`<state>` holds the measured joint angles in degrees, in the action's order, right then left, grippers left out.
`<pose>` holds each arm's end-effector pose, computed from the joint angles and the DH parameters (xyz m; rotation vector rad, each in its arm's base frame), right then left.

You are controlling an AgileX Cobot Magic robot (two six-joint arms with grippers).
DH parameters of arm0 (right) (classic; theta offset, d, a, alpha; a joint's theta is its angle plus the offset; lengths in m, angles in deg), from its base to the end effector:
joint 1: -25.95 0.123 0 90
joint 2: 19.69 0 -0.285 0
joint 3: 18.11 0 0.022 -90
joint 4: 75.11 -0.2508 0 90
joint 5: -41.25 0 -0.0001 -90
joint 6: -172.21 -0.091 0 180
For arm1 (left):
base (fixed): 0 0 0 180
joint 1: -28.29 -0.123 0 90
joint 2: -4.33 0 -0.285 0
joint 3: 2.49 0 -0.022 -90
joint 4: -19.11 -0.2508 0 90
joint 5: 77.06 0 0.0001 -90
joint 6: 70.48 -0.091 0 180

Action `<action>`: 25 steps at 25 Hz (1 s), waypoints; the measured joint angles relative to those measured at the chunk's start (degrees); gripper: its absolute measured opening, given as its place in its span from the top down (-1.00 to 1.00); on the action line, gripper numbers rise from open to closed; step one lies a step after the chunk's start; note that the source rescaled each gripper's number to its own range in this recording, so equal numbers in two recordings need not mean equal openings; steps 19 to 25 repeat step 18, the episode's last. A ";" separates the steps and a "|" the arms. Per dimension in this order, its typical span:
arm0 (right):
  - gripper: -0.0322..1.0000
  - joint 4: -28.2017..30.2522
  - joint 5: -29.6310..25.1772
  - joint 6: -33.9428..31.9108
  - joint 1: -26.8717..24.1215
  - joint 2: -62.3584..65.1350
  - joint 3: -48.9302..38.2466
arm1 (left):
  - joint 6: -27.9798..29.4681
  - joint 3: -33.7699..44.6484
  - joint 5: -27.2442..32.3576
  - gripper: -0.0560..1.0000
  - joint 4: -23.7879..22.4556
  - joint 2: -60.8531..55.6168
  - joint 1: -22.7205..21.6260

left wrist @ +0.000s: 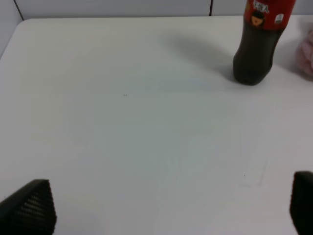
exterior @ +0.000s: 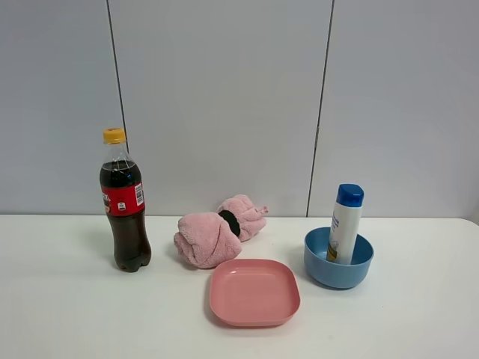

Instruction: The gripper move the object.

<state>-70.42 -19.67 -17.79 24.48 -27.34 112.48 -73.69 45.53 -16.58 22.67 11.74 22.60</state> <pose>-0.0039 -0.0064 0.2732 0.2088 2.0457 -0.0060 -0.0063 -0.0056 0.2805 -0.0405 2.0212 0.0244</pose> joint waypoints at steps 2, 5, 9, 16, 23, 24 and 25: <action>-0.62 0.00 0.00 0.00 0.00 0.00 0.00 | 0.00 0.00 0.00 -1.00 0.00 0.00 0.00; -0.62 0.00 0.00 0.00 0.00 0.00 0.00 | 0.00 0.00 0.00 -1.00 0.00 0.00 0.00; -0.62 0.00 0.00 0.00 0.00 0.00 0.00 | 0.00 0.00 0.00 -1.00 0.00 0.00 0.00; -0.62 0.00 0.00 0.00 0.00 0.00 0.00 | 0.00 0.00 0.00 -1.00 0.00 0.00 0.00; -0.62 0.00 0.00 0.00 0.00 0.00 0.00 | 0.00 0.00 0.00 -1.00 0.00 0.00 0.00; -0.62 0.00 0.00 0.00 0.00 0.00 0.00 | 0.00 0.00 0.00 -1.00 0.00 0.00 0.00; -0.62 0.00 0.00 0.00 0.00 0.00 0.00 | 0.00 0.00 0.00 -1.00 0.00 0.00 0.00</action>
